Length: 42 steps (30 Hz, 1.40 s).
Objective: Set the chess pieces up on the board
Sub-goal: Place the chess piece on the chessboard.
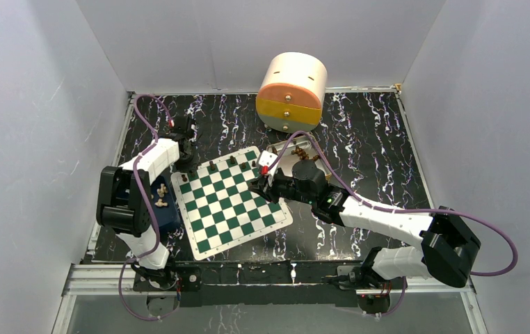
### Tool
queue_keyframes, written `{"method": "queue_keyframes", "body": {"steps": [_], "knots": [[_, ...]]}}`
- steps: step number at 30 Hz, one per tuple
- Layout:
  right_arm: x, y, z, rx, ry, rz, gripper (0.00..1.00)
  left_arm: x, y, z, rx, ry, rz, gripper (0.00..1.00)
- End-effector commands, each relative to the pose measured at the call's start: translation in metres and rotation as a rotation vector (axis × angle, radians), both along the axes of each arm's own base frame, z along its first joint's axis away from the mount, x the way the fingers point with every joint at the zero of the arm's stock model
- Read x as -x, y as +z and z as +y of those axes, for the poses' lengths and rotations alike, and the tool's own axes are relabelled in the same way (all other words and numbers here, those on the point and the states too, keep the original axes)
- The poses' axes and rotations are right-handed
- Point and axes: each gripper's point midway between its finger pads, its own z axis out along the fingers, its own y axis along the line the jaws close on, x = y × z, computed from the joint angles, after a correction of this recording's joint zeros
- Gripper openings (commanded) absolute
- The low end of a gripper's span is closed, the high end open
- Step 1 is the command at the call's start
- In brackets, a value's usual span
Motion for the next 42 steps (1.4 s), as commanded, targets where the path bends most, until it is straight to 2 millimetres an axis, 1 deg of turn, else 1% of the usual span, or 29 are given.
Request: {"method": "queue_keyframes", "body": {"steps": [1,8,11,13,15,20,22,24,27,30,32,34,35,36,39,41,42], "knots": [[0.003,0.025,0.004,-0.067,0.017,-0.03,0.12,-0.001,-0.004,0.006,-0.016,0.003,0.004,0.01],[0.003,0.022,0.004,-0.06,0.015,-0.028,0.13,-0.002,-0.013,0.01,-0.02,0.004,0.029,0.02],[0.002,0.02,0.004,-0.055,0.013,-0.025,0.13,-0.002,-0.015,0.011,-0.023,0.008,0.032,0.04],[0.002,0.02,0.004,-0.056,0.012,-0.026,0.13,-0.002,-0.015,0.012,-0.024,0.01,0.034,0.1],[0.002,0.021,0.004,-0.056,0.014,-0.026,0.14,-0.002,-0.014,0.012,-0.025,0.011,0.033,0.2],[0.003,0.018,0.005,-0.056,0.019,-0.011,0.14,-0.004,-0.001,0.009,-0.012,0.004,0.023,0.33],[0.006,0.017,0.006,-0.064,0.031,-0.001,0.14,-0.006,0.01,0.007,0.003,0.001,0.013,0.35],[0.009,0.018,0.007,-0.079,0.04,0.015,0.14,-0.008,0.025,0.002,0.031,-0.006,-0.011,0.37],[0.011,0.019,0.009,-0.104,0.035,0.056,0.14,-0.013,0.057,-0.012,0.109,-0.047,-0.078,0.38],[0.012,0.021,0.015,-0.099,0.027,0.142,0.14,-0.012,0.089,-0.039,0.246,-0.146,-0.149,0.39],[0.012,0.02,0.021,-0.094,0.02,0.213,0.13,-0.007,0.103,-0.055,0.333,-0.204,-0.191,0.39],[0.01,0.016,0.025,-0.087,0.001,0.302,0.13,0.001,0.114,-0.072,0.426,-0.268,-0.225,0.39],[0.008,0.015,0.027,-0.086,-0.01,0.359,0.13,0.008,0.12,-0.085,0.496,-0.318,-0.241,0.39],[0.007,0.007,0.029,-0.059,-0.023,0.417,0.13,0.014,0.125,-0.095,0.551,-0.363,-0.26,0.39],[0.003,0.001,0.031,-0.036,-0.042,0.561,0.13,0.038,0.141,-0.122,0.708,-0.541,-0.34,0.39],[-0.003,-0.001,0.027,-0.054,-0.035,0.686,0.13,0.053,0.151,-0.133,0.765,-0.662,-0.422,0.38],[-0.007,0.001,0.024,-0.088,-0.028,0.758,0.13,0.06,0.155,-0.136,0.771,-0.714,-0.471,0.38]]}}
